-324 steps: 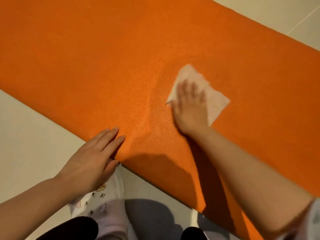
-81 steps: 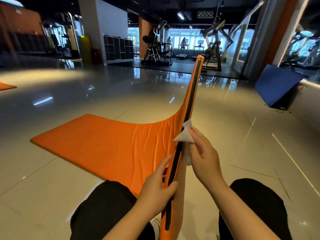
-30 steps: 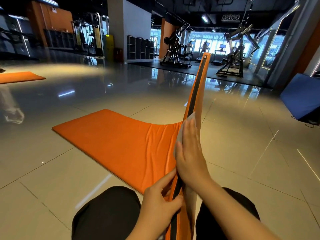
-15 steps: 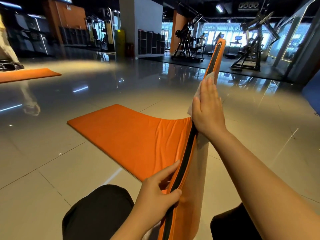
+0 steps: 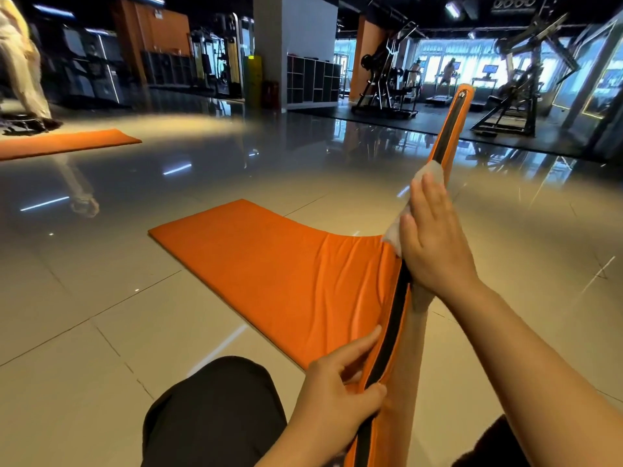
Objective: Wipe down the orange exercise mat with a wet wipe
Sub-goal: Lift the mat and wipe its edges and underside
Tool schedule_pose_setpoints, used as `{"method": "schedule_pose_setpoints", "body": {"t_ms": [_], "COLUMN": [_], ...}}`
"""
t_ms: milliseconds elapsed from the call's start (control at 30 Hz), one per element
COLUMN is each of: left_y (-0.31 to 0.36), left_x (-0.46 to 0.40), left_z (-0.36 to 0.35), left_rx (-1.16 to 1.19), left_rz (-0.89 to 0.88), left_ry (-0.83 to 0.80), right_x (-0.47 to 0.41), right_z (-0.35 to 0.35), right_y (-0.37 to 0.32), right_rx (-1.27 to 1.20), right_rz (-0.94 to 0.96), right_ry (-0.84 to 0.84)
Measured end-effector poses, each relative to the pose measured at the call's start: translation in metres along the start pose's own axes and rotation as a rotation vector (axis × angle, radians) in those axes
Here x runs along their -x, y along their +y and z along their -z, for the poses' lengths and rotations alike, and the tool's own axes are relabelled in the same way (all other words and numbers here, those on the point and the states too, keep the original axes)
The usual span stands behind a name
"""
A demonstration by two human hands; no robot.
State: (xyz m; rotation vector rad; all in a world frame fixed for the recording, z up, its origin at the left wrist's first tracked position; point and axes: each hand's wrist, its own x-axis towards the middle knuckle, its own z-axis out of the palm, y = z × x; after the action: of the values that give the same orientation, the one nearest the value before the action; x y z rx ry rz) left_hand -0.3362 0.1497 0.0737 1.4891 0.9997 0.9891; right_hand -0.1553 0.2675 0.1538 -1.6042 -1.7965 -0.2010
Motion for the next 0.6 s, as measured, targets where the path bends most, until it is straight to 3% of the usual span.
{"method": "schedule_pose_setpoints", "body": {"t_ms": [100,233,400,600], "left_y": [-0.003,-0.005,-0.015,-0.01], "left_x": [0.0,-0.011,-0.023,-0.011], "left_z": [0.002,0.01,0.01,0.003], "left_rx": [0.016,0.01,0.122,0.081], "left_rz": [0.007,-0.016,0.051,0.049], "left_ry": [-0.023,0.032,0.134,0.05], "right_x": [-0.029,0.013,0.098,0.052], "right_z": [0.011,-0.013,-0.046,-0.022], "right_y": [0.01,-0.009,-0.04,-0.012], "right_rx": [0.008,-0.085,-0.116,-0.088], "right_rz": [-0.039,-0.017,0.067,0.075], "right_ry": [0.018,0.045,-0.126,-0.076]}}
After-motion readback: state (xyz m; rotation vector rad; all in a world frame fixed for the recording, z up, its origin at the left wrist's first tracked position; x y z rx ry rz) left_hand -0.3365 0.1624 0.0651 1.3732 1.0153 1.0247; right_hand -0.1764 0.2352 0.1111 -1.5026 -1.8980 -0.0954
